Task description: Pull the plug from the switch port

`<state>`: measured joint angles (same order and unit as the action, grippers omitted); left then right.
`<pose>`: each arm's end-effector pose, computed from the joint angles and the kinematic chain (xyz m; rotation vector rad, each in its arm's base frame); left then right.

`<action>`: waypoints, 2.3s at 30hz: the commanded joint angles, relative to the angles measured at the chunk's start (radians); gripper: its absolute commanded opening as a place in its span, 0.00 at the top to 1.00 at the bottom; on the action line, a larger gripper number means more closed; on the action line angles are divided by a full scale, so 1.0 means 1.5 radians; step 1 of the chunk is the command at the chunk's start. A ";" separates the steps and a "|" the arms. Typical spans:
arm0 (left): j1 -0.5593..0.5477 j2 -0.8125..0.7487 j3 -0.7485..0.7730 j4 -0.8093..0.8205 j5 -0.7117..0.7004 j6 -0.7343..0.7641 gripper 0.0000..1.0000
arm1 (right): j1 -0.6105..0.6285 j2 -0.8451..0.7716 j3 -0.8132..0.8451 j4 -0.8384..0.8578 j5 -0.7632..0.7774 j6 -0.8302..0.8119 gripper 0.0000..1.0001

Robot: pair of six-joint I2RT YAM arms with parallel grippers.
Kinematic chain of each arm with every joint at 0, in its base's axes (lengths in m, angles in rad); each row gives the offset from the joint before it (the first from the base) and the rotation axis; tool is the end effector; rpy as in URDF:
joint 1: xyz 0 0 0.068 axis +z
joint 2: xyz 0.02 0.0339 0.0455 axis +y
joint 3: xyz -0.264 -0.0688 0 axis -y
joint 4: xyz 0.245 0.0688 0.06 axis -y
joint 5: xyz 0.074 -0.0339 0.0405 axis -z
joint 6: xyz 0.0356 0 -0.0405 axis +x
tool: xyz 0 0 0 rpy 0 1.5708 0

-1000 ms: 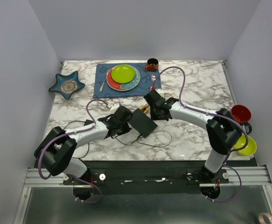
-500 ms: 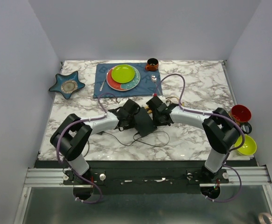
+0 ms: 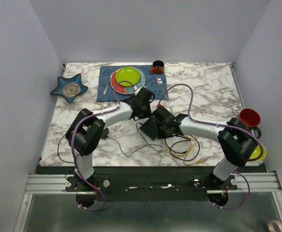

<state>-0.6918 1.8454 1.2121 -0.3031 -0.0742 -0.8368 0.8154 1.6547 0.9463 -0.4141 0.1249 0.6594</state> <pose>0.3016 -0.2464 0.1828 -0.2187 2.5768 -0.5182 0.2189 0.2260 0.1642 -0.1728 2.7074 0.2902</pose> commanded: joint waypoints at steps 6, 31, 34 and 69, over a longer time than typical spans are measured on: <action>0.037 -0.109 0.060 -0.059 -0.109 0.007 0.86 | 0.012 -0.124 0.113 -0.031 0.064 -0.030 0.99; -0.194 -0.180 -0.252 0.099 -0.055 -0.147 0.91 | -0.217 -0.041 0.034 -0.067 0.073 -0.041 0.99; -0.194 -0.144 -0.253 0.117 -0.032 -0.146 0.91 | -0.221 -0.021 0.003 -0.053 0.075 -0.037 0.99; 0.052 -0.141 -0.137 -0.023 -0.049 -0.045 0.89 | -0.162 -0.143 -0.069 0.058 -0.112 0.038 0.99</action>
<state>-0.6186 1.7355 0.9916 -0.2573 -0.0444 -0.9592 0.5678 1.5421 0.7933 -0.2741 -0.1467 0.7498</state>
